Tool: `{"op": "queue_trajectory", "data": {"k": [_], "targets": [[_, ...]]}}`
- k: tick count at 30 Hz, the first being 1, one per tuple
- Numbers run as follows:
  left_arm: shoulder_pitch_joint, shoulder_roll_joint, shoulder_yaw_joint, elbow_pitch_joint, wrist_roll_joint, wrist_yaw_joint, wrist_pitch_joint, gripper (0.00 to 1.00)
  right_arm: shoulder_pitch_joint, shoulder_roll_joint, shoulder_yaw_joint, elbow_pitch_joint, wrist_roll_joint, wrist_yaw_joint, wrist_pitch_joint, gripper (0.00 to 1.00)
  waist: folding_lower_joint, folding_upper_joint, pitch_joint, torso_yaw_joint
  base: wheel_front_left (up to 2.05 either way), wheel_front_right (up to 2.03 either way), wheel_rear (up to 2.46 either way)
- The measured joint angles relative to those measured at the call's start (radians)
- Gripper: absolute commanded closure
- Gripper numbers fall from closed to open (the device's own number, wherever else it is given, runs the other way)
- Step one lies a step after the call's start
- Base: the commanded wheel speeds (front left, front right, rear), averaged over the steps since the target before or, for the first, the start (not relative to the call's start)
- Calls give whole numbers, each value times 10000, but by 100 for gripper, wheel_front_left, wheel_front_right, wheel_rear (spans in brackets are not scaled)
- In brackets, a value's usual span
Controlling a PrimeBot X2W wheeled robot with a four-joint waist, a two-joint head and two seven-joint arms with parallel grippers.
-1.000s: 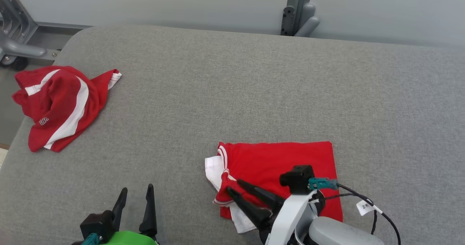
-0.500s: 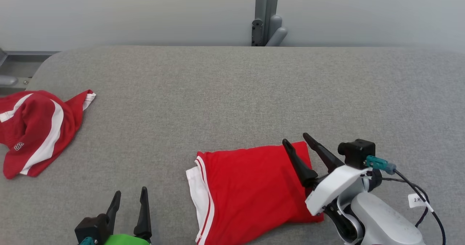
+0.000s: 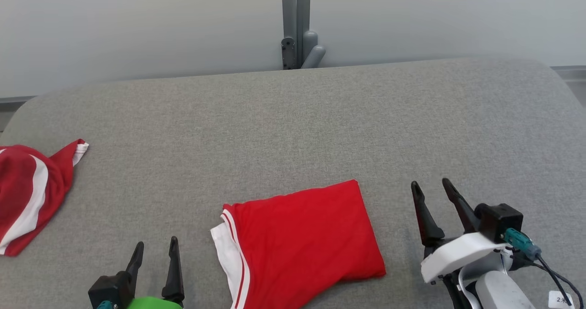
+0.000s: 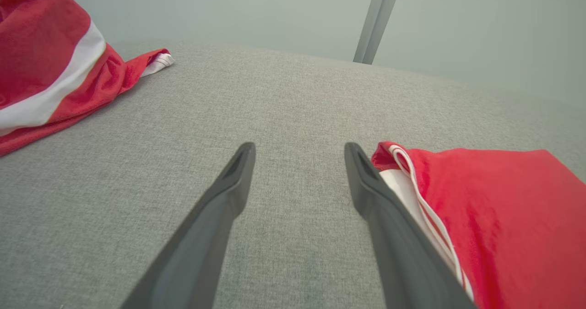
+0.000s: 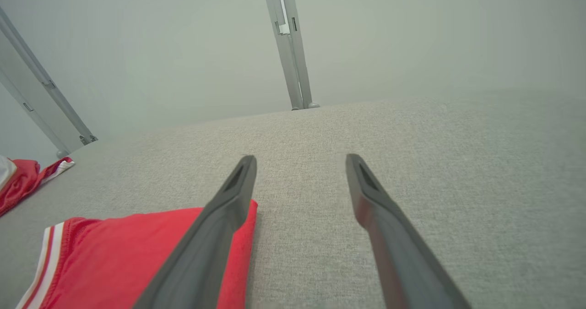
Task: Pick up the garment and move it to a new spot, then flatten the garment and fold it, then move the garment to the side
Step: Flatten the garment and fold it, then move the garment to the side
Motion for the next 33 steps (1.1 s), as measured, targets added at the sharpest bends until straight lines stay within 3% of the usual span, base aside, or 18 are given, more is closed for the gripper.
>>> {"op": "queue_trajectory", "data": {"k": [8, 17, 28, 33], "targets": [[36, 0, 238, -178, 313, 13, 2, 0, 805, 328, -1016, -364, -817, 0, 0, 0, 0, 0, -174, -384, 0, 0, 0], [238, 0, 416, -343, 397, 13, 0, 0, 1104, 397, -1206, -497, -1216, 0, 0, 0, 0, 0, -434, -568, 0, 0, 0], [304, 0, 477, -397, 303, 0, 2, 0, 1218, 410, -965, -422, -786, 0, 0, 0, 0, 0, -406, -463, 0, 0, 0], [302, 0, 288, -395, 232, 0, 2, 0, 1130, 408, -17, 15, -341, 0, 0, 0, 0, 0, -213, -331, 0, 0, 0]]}}
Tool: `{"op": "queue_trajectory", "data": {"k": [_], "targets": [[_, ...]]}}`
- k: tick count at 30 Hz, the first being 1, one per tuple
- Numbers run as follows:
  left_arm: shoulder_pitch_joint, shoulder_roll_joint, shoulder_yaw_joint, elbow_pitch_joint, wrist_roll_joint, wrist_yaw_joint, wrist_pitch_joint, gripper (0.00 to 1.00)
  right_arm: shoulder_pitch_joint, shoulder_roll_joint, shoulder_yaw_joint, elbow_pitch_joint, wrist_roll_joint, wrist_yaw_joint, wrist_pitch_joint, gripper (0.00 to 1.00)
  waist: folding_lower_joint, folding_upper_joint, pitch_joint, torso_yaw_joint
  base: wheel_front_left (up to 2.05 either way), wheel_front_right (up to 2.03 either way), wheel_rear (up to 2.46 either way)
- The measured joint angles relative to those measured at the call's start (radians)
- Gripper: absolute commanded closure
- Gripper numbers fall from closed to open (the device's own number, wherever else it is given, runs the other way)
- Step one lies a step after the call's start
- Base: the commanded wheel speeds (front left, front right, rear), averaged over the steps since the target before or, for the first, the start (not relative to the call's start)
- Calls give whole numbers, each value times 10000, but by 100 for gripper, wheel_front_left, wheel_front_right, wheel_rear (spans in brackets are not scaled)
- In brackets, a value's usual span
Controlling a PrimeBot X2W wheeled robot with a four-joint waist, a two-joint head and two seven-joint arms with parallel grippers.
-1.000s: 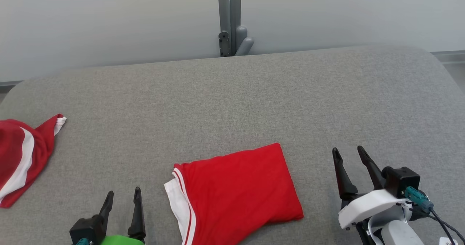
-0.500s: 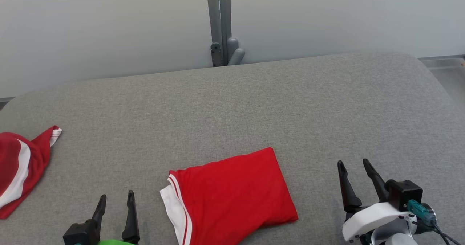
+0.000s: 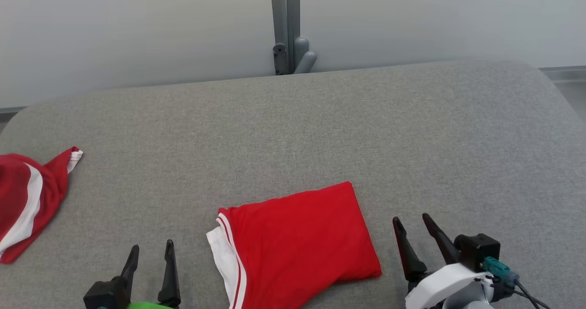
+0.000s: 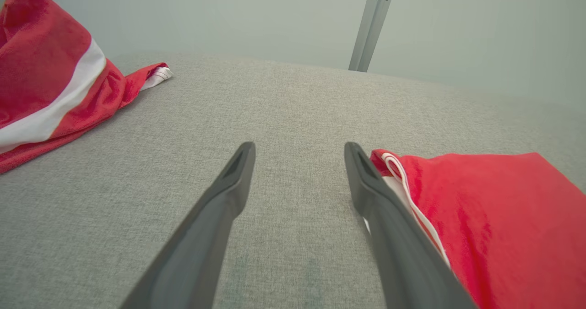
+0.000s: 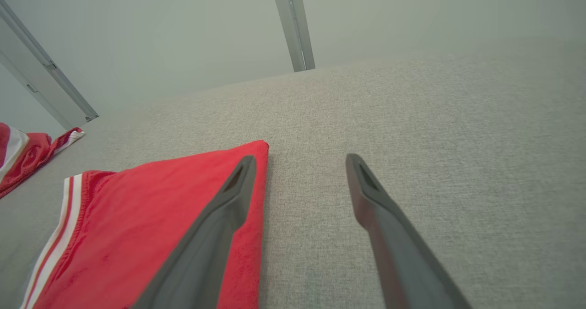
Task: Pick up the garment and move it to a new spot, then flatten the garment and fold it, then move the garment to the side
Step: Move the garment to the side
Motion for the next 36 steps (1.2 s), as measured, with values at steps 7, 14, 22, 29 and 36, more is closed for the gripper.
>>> {"op": "queue_trajectory", "data": {"k": [7, 14, 22, 29, 36], "targets": [[-299, -4, -341, 13, -25, -61, 0, 0, -1177, 17, 968, 1039, 765, 2, 0, 0, 0, 0, 624, 338, 0, 0, 0], [-647, -6, -552, 56, -27, -81, 0, 0, -2234, -31, 1519, 2667, 1223, 2, 0, 0, 0, 0, 1265, 942, 0, 0, 0], [-736, -2, -529, 67, -44, -86, 0, 0, -2692, -52, 2069, 3829, 1996, 0, -79, 80, 0, 0, 1629, 1494, 0, 0, 0], [-787, -2, -585, 86, -115, -88, -2, 0, -2810, -40, 1793, 3467, 2115, 10, -15, 100, 0, 0, 1605, 1365, 0, 0, 0], [-925, -8, -890, -2, -100, -144, -2, 0, -2694, -226, 86, 3202, 1572, 8, -15, 100, 0, 0, 1464, 823, 0, 0, 0]]}}
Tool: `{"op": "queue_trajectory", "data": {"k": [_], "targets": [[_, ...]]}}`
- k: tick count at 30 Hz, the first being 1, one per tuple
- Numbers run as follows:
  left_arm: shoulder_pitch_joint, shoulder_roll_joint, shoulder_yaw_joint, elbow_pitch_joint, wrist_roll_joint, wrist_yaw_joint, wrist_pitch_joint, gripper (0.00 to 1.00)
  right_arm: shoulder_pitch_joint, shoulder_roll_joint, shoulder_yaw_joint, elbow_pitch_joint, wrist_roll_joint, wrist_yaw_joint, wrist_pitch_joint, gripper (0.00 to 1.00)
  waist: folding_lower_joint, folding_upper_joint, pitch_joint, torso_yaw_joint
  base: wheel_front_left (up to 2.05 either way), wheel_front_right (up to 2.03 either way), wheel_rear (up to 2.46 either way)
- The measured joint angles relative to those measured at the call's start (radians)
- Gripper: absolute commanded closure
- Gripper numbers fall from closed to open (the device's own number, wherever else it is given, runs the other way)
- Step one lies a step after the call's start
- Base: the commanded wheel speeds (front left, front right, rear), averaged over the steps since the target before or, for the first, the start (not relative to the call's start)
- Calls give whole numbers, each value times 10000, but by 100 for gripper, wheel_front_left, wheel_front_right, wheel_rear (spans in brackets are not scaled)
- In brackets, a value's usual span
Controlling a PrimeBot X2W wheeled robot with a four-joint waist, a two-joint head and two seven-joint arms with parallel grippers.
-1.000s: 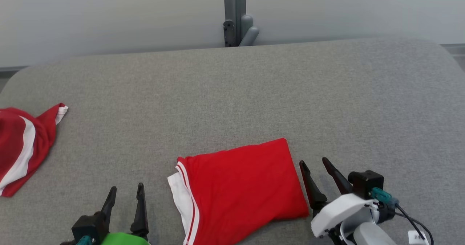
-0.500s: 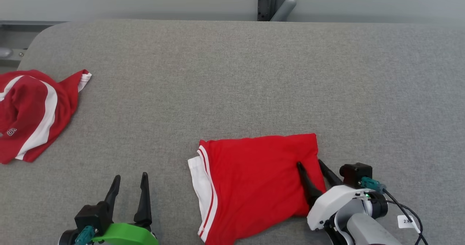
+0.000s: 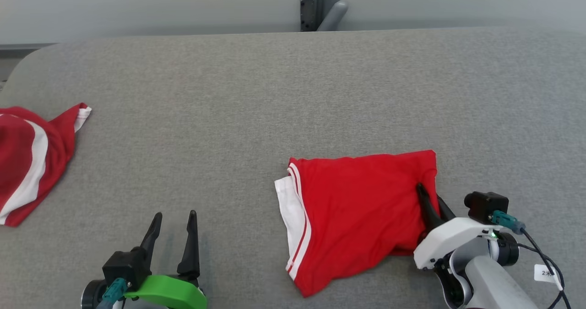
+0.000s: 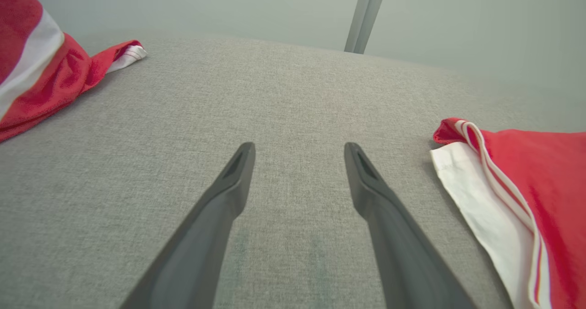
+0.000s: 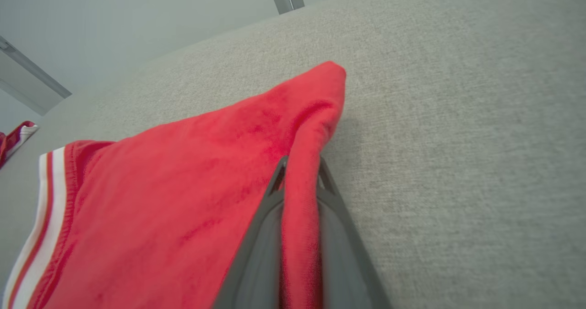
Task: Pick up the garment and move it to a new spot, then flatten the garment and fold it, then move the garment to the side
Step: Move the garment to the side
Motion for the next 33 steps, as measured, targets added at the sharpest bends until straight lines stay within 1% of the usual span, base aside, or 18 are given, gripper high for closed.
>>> {"op": "queue_trajectory", "data": {"k": [5, 11, 16, 17, 23, 25, 28, 31, 33], "targets": [[-24, 2, -153, -21, 61, -46, 0, 0, 303, 71, -548, 35, -253, 2, 0, 100, 0, 0, -129, -749, 0, 0, 0], [1, 4, -267, 15, 52, -107, 2, 0, 578, 176, -853, 115, -222, 2, 0, 100, 0, 0, -321, -1983, 0, 0, 0], [-5, 2, -380, 54, 25, -125, 2, 0, 804, 203, -844, 71, -161, 0, 0, 100, 0, 0, -455, -3113, 0, 0, 0], [-5, 2, -380, 54, 25, -125, 2, 0, 804, 203, -844, 71, -161, 0, 0, 100, 0, 0, -455, -3113, 0, 0, 0], [-227, -10, -763, 100, 357, -201, 2, 0, 869, 209, -790, -71, 44, 0, 0, 100, 0, 0, -501, -4263, 0, 0, 0], [-345, -6, -819, 98, 391, -203, 0, 0, 865, 205, -706, -134, 48, -2, 0, 100, 0, 0, -454, -4512, 0, 0, 0], [-496, -10, -974, 128, 527, -222, 2, 0, 723, 217, -535, -222, 63, -2, 0, 100, 0, 0, -260, -4661, 0, 0, 0], [-742, -8, -1016, 128, 721, -265, 2, 0, 290, 174, -198, -330, 31, -2, 0, 100, 0, 0, -53, -4654, 0, 0, 0], [-958, -2, -1024, 90, 988, -274, 2, 0, -96, -2, -56, -357, 15, -2, 0, 100, 0, 0, 93, -4567, 0, 0, 0]]}}
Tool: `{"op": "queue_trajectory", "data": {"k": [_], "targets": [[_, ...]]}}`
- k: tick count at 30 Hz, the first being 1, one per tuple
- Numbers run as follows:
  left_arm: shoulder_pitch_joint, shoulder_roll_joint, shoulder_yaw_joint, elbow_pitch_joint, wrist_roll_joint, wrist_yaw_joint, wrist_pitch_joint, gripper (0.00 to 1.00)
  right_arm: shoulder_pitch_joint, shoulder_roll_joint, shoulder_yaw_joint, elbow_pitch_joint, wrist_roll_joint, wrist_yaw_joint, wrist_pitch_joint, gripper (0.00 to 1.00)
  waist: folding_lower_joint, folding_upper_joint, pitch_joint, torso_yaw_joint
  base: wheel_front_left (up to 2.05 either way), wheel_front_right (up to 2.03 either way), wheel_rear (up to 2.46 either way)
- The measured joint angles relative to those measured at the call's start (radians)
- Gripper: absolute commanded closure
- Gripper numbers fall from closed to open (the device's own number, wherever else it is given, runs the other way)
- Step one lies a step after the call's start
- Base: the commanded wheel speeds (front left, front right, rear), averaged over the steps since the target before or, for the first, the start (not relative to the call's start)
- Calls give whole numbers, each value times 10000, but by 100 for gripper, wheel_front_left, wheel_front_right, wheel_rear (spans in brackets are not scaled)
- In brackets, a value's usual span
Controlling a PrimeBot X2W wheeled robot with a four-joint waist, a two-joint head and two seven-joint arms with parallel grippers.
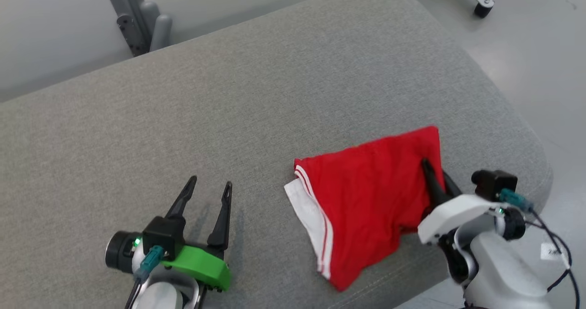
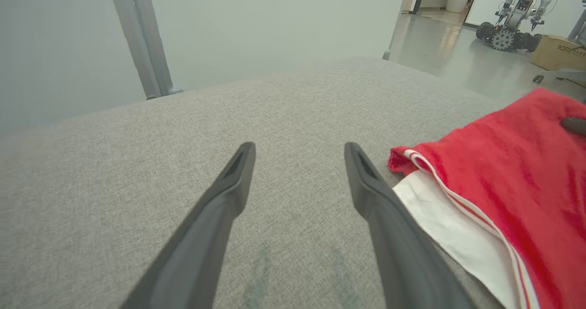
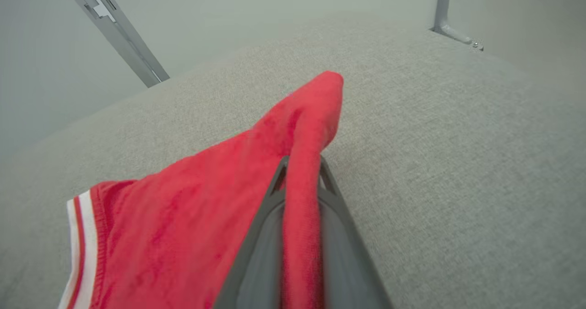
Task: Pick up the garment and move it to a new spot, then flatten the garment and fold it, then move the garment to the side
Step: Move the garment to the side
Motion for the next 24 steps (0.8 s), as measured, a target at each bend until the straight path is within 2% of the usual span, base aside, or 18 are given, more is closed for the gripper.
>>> {"op": "queue_trajectory", "data": {"k": [5, 10, 11, 16, 24], "targets": [[-488, 0, -117, -395, 748, -21, -2, 0, -1327, -639, -119, 270, 8, 0, 0, 100, 0, 0, 403, 473, 0, 0, 0], [-843, 19, -94, -671, 993, -25, -2, 0, -2848, -1325, -550, 997, -222, 0, 0, 100, 0, 0, 1040, 1160, 0, 0, 0], [-944, 48, -130, -713, 1064, -31, 0, 0, -3380, -1588, -924, 1346, -330, 2, 0, 100, 0, 0, 1351, 1491, 0, 0, 0], [-1081, 134, -201, -934, 1202, -35, 0, 0, -4382, -2274, -2311, 2211, -878, 2, 0, 100, 1, 0, 2080, 2262, 0, 0, 0], [-1133, 201, -134, -1386, 1361, -35, 0, 0, -4737, -3476, -5509, 2757, -2813, 2, 0, 100, 1, 0, 2869, 3238, 0, 0, 0]]}}
